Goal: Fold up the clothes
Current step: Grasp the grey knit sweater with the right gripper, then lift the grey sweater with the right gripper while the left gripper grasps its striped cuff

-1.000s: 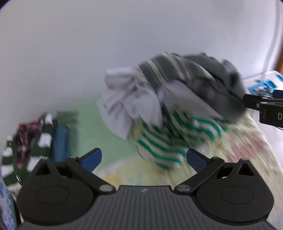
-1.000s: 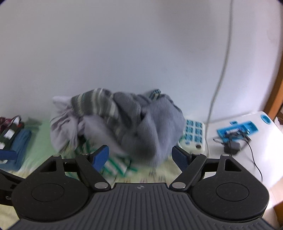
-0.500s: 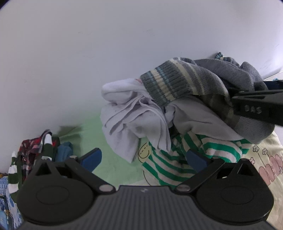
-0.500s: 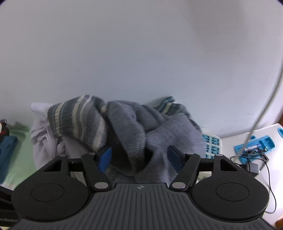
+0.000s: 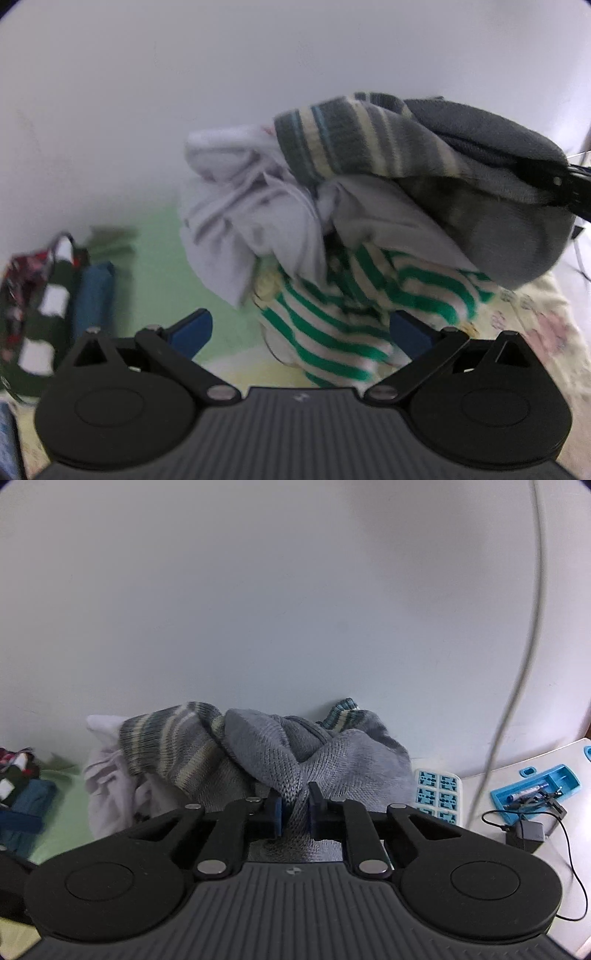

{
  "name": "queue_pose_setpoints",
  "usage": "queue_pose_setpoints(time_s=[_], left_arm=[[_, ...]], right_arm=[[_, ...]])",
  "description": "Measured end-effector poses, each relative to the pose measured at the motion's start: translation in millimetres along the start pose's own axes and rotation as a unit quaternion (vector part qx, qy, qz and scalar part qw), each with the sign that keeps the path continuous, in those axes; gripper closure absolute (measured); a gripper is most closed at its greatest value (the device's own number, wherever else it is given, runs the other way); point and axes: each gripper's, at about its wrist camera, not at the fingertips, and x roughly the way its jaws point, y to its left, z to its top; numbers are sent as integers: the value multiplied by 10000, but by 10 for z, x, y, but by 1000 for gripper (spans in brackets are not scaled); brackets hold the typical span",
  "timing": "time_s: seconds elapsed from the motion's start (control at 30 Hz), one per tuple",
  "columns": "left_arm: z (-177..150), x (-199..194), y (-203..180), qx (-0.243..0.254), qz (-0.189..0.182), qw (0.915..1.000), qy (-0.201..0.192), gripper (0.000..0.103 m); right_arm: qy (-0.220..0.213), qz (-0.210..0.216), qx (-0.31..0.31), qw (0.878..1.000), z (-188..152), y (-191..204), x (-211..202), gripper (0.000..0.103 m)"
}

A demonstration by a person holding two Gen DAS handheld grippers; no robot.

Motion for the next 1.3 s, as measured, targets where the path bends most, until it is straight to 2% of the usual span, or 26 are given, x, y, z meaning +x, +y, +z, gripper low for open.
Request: queue_pose_setpoints(time_s=[0.23,0.27,0.33,0.4,0.47,0.5,0.57,0.6,0.63,0.67,0.77,0.83,0.9,0.93,0.97,1.07,1.2,1.23,1.3], left_arm=[[-411,-177,-9,25,-248,9997,10,1],[-477,-206,-22,64,-237,9997,8,1],[-578,-258,-78,229,-145,9996,0,1],[-658,-307,-147,399,-93,9991,-83,1],[-706,-332,-224,583,-74,9981,-156,1],[-715,-326,-263,669,-45,9976,-178,1],[-691,-308,-308,725,2,9972,-205,1],[-662,-309,-321,693,-3,9974,-220,1],[-625,-307,-319,628,-32,9977,-247,1],[-590,-292,-315,563,-54,9980,-270,1],[-493,-307,-350,548,-47,9977,-387,1],[-439,-312,-355,591,6,9969,-511,1],[-398,-286,-313,571,69,9968,-550,1],[-390,-282,-266,513,29,9972,-543,1],[-382,-279,-217,452,-17,9975,-535,1],[-361,-293,0,80,-426,9983,-383,1],[-288,-405,196,-357,-667,9961,-445,1],[-281,-456,201,-387,-704,9956,-480,1],[-268,-563,204,-436,-774,9945,-554,1]], right_arm=[[160,418,-286,9986,-272,-61,-448,91],[218,486,-361,9979,-327,-52,-519,101],[437,752,-545,9947,-463,2,-648,103],[680,910,-972,9888,-635,125,-756,103],[442,694,-1571,9842,-724,235,-813,103],[286,573,-1607,9849,-677,228,-782,100],[14,372,-1540,9874,-535,196,-683,68],[-100,342,-1305,9908,-406,149,-590,60],[-275,285,-1111,9930,-292,120,-504,43],[-418,215,-1005,9938,-194,120,-402,33],[-595,116,-868,9944,49,157,-44,33],[-408,196,-865,9952,145,216,230,37],[-156,46,-926,9956,181,263,529,45],[20,20,-961,9954,180,265,665,70],[107,53,-952,9954,174,247,728,84],[88,332,-837,9959,133,148,674,86],[-10,840,-1045,9910,8,137,228,89],[4,1017,-1100,9887,-37,131,101,94],[39,1265,-1254,9840,-161,137,-143,94]])
